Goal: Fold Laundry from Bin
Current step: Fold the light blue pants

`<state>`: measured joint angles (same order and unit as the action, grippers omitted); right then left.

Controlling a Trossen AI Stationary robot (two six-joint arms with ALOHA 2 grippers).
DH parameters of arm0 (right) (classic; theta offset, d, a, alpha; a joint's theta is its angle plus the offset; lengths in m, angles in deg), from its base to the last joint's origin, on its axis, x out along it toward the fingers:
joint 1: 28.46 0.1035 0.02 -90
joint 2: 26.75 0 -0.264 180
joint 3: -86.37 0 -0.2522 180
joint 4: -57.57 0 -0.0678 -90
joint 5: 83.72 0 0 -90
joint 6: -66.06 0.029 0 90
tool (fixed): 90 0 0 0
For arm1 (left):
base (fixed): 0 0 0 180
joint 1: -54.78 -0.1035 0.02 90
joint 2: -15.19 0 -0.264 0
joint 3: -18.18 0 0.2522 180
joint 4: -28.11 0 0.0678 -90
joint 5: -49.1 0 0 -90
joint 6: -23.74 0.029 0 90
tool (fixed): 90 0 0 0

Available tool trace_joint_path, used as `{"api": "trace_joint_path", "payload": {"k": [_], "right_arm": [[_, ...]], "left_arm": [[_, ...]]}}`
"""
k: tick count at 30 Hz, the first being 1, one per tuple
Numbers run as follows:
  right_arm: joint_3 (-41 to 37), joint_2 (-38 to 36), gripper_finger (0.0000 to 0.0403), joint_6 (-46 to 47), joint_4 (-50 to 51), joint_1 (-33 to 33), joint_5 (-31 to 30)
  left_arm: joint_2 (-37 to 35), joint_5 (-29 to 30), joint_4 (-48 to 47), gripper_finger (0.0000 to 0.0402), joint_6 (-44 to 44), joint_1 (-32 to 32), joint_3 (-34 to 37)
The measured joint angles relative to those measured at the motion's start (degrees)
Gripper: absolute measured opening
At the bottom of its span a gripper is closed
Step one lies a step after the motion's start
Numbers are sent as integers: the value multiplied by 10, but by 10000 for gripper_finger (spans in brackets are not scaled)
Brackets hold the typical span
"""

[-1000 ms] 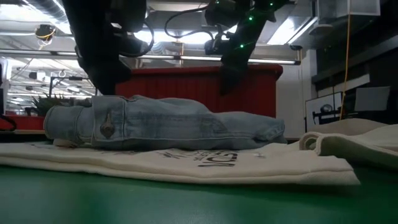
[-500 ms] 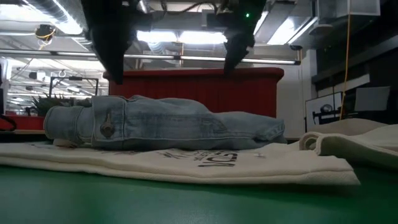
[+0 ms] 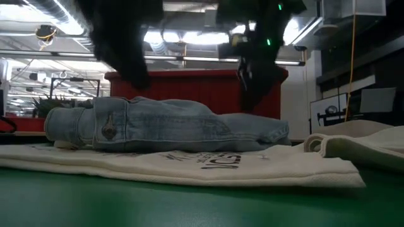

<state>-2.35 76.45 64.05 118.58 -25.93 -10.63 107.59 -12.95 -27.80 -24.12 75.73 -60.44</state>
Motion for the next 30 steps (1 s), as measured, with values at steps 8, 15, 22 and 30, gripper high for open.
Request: {"api": "trace_joint_path", "payload": {"k": [8, 15, 22, 30], "right_arm": [[-138, -3, 191, 58, -118, -7, 57], [-169, -3, 191, 112, -161, 4, 231], [-158, -3, 191, 135, -163, 45, 311], [-47, -25, 191, 134, -40, 77, 263]], "left_arm": [[0, -1, 121, 137, -26, 3, 133], [-5, -68, 147, 120, -28, 1, 176], [-25, -144, 142, 96, -31, 16, 162], [-103, -127, 137, 75, -28, 20, 120]]}}
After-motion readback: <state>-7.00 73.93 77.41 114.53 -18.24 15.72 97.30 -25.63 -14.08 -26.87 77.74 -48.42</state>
